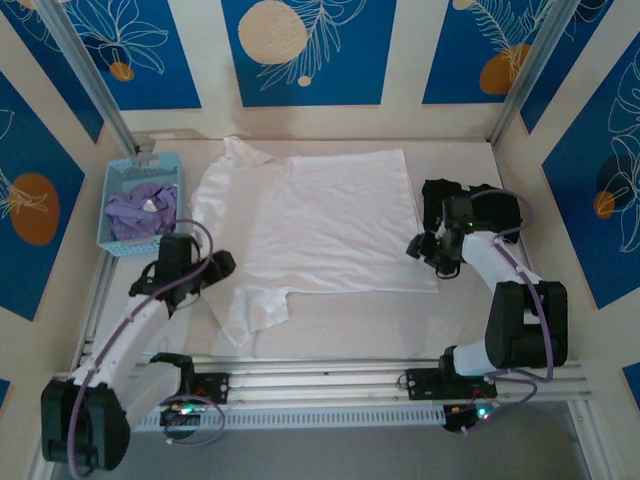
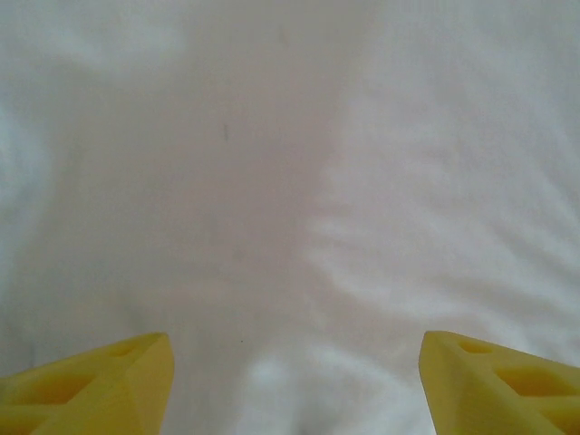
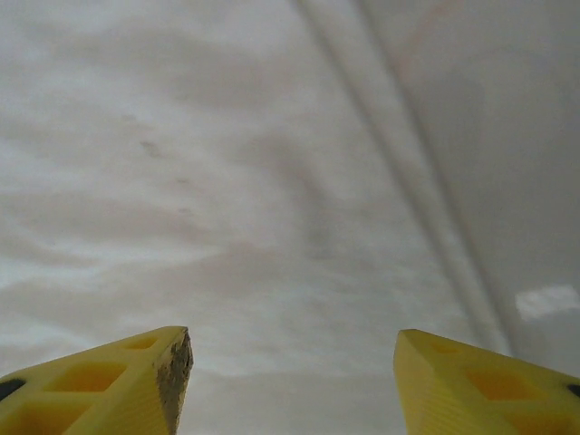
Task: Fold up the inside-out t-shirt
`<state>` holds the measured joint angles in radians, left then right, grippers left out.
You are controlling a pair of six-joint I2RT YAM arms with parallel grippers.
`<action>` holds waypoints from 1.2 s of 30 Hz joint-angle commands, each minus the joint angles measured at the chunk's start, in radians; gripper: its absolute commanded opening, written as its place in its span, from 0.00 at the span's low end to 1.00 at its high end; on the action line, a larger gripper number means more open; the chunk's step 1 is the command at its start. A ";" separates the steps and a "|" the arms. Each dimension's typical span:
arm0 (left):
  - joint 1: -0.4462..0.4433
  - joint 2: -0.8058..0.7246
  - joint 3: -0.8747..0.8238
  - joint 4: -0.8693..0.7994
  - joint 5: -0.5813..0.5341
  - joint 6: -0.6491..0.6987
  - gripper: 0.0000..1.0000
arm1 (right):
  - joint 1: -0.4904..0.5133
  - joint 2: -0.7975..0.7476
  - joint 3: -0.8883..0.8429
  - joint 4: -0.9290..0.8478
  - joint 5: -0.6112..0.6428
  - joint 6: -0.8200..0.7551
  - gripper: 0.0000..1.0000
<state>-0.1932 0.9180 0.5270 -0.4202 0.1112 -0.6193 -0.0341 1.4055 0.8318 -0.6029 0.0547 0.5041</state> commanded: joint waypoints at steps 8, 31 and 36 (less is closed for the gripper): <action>-0.279 -0.136 -0.102 -0.353 -0.171 -0.268 0.70 | -0.126 -0.005 -0.054 -0.083 0.015 0.041 0.62; -0.524 -0.033 -0.105 -0.378 -0.167 -0.366 0.58 | -0.037 0.112 -0.048 -0.107 -0.005 0.023 0.28; -0.527 0.022 -0.124 -0.281 -0.137 -0.353 0.45 | -0.036 0.102 -0.046 -0.106 -0.012 0.019 0.23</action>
<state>-0.7086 0.9077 0.4175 -0.7380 -0.0303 -0.9661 -0.0795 1.5276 0.7982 -0.7029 0.1001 0.5243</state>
